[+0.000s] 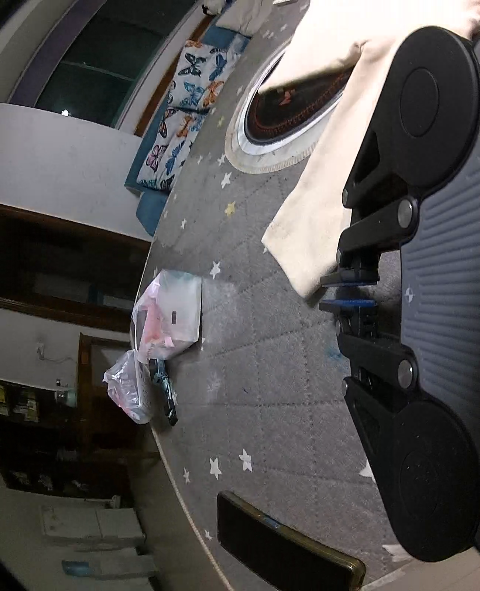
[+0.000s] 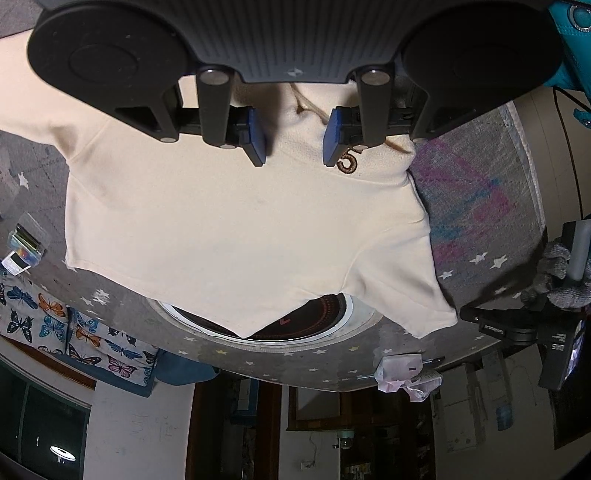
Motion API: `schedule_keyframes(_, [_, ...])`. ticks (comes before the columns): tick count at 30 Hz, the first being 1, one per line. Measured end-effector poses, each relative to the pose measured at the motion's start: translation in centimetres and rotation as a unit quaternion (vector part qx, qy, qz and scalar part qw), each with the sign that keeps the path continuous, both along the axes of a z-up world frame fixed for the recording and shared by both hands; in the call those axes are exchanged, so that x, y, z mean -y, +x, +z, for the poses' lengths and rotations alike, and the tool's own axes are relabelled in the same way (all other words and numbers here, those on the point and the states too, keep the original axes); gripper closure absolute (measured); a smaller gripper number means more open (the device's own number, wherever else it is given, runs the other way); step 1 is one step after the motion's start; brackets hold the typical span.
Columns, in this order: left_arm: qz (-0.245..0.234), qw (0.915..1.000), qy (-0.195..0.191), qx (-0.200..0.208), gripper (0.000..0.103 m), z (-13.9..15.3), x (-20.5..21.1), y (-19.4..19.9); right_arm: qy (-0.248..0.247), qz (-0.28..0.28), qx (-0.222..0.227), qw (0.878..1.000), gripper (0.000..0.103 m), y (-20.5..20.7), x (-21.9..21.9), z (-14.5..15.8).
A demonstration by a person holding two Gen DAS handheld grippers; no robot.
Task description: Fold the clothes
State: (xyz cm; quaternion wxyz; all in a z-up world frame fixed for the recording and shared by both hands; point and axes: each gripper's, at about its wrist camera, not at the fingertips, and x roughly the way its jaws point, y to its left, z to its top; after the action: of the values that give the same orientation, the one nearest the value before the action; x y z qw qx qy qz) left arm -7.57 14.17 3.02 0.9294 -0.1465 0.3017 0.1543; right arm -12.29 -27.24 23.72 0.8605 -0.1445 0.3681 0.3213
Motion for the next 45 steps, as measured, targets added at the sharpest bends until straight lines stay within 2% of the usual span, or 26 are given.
schedule_keyframes(2, [-0.009,0.9999,0.01,0.005,0.089,0.4,0.2,0.3,-0.001,0.0,0.0,1.0,0.069,0.0,-0.1,0.0])
schedule_keyframes(3, [-0.016,0.9997,0.016,0.007,0.084,0.6,0.4,0.7,-0.001,0.0,0.0,1.0,0.069,0.0,-0.1,0.0])
schedule_keyframes(4, [-0.021,0.9995,0.023,0.008,0.075,0.7,0.6,1.1,-0.002,0.0,0.0,1.0,0.069,0.0,-0.1,0.0])
schedule_keyframes(6, [-0.032,0.9986,0.043,0.005,0.068,0.6,1.3,2.2,-0.003,-0.001,0.001,1.0,0.069,-0.1,-0.1,0.0])
schedule_keyframes(9, [-0.051,0.9956,0.078,-0.013,0.07,-0.3,2.4,3.8,-0.004,-0.001,0.0,1.0,0.069,-0.1,-0.1,0.0])
schedule_keyframes(12, [-0.063,0.9881,0.139,-0.021,0.08,-0.8,3.2,5.1,-0.004,-0.002,-0.001,1.0,0.068,-0.1,-0.1,0.0])
schedule_keyframes(13, [-0.063,0.987,0.146,-0.024,0.084,-0.8,3.2,5.6,-0.003,-0.002,-0.001,1.0,0.068,-0.1,-0.1,0.0])
schedule_keyframes(17, [-0.06,0.9793,0.19,-0.035,0.085,-0.9,3.2,7.1,-0.003,-0.002,-0.002,1.0,0.068,0.0,-0.1,0.0])
schedule_keyframes(19, [-0.058,0.9778,0.198,-0.038,0.085,-1.0,2.9,7.6,-0.002,-0.002,-0.002,1.0,0.068,0.0,0.0,0.0])
schedule_keyframes(21, [-0.045,0.9794,0.192,-0.045,0.082,-1.0,2.1,8.0,-0.002,-0.002,-0.003,1.0,0.067,0.0,0.0,0.0])
schedule_keyframes(24, [-0.039,0.9877,0.147,-0.038,0.083,-0.1,1.5,7.2,-0.001,-0.002,-0.003,1.0,0.067,0.0,0.0,0.0])
schedule_keyframes(27, [-0.08,0.9897,0.117,-0.022,0.083,1.2,3.3,5.8,-0.001,-0.002,-0.003,1.0,0.067,0.1,0.0,-0.1])
schedule_keyframes(30, [-0.15,0.9855,0.079,-0.006,0.083,2.3,6.3,4.6,-0.001,-0.001,-0.003,1.0,0.067,0.1,0.0,0.0])
schedule_keyframes(34, [-0.247,0.9683,0.037,0.009,0.085,2.5,11.2,4.0,0.001,-0.003,-0.003,1.0,0.066,0.1,0.0,-0.1])
schedule_keyframes(37, [-0.291,0.9565,0.019,0.006,0.085,1.9,14.1,4.3,0.001,-0.004,-0.001,1.0,0.066,0.0,0.0,-0.1])
schedule_keyframes(40, [-0.302,0.9533,0.019,0.0,0.085,1.1,15.7,5.0,0.003,-0.005,-0.001,1.0,0.066,-0.1,0.1,-0.1])
schedule_keyframes(43, [-0.288,0.9572,0.027,-0.012,0.085,0.0,15.9,5.7,0.004,-0.005,-0.001,1.0,0.066,-0.1,0.1,-0.1])
schedule_keyframes(45, [-0.27,0.9614,0.048,-0.016,0.086,-0.2,15.6,6.0,0.005,-0.006,0.0,1.0,0.066,-0.1,0.1,-0.1])
